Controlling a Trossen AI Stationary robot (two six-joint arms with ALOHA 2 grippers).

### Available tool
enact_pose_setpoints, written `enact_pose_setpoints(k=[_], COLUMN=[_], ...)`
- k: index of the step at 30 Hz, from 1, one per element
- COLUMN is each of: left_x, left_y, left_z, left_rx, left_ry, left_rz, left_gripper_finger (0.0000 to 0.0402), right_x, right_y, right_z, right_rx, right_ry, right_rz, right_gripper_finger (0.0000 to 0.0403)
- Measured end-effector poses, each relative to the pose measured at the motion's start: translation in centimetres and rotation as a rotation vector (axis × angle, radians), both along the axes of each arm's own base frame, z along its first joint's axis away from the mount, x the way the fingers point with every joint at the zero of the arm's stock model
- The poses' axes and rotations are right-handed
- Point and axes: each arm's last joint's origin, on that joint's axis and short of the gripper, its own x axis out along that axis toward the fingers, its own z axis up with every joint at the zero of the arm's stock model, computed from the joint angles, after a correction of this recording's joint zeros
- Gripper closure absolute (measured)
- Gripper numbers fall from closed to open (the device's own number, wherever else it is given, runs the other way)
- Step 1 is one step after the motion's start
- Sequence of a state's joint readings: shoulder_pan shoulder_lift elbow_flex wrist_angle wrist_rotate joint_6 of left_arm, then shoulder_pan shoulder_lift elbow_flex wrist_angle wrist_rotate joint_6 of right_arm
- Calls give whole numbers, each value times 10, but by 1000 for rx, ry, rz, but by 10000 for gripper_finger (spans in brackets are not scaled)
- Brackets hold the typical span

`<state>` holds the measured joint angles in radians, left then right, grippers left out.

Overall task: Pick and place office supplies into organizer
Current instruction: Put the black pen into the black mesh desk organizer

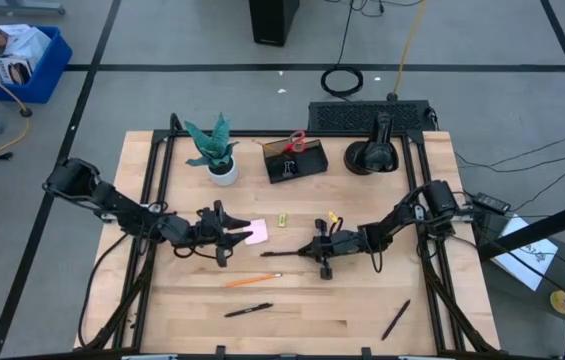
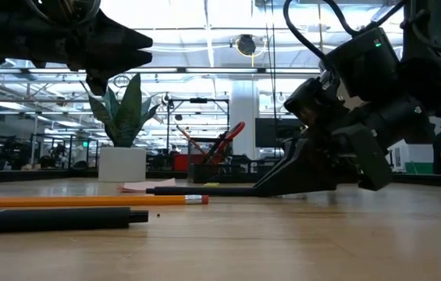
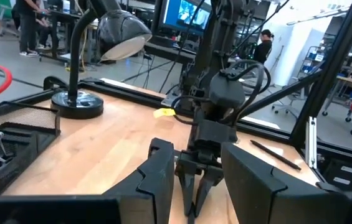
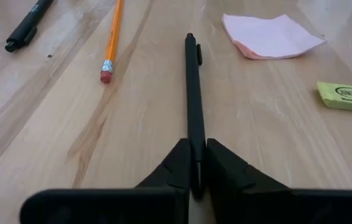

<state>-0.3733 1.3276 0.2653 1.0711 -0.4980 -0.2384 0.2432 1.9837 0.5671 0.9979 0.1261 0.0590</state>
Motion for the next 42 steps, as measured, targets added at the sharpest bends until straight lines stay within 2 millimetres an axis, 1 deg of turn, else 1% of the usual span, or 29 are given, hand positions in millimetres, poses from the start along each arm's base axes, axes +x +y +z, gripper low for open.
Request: enact_pose_setpoints(k=[5,11,15,18,22,27,30,33,37,42], left_x=[0,-1,-2,-3,-6,-6,-3,-3,-2,-1], left_y=[0,4,9,15,20,18,17,17,17,18], left_z=[1,17,27,34,42,42,37,34,34,31], left_rx=[-15,-62,-14,-40,-74,-115,-108,-109,-105,-107], left_ry=[-15,-171,-262,-342,-424,-434,-378,-356,-350,-322], left_rz=[0,17,50,95,127,71,69,71,72,75], left_gripper_finger=[265,266,266,266,266,266,266,265,265,266], right_x=[2,4,6,8,10,11,10,9,7,8], right_y=[1,1,1,2,2,-5,-9,-13,-22,-31], right_z=[4,10,16,23,39,66,81,92,101,101], right_rx=[-17,-8,9,47,76,82,74,70,54,46], right_ry=[-59,-119,-181,-257,-375,-478,-521,-531,-524,-511], right_rz=[31,21,16,6,5,-44,-53,-68,-115,-147], right_gripper_finger=[364,378,371,366,373,373,368,371,375,368])
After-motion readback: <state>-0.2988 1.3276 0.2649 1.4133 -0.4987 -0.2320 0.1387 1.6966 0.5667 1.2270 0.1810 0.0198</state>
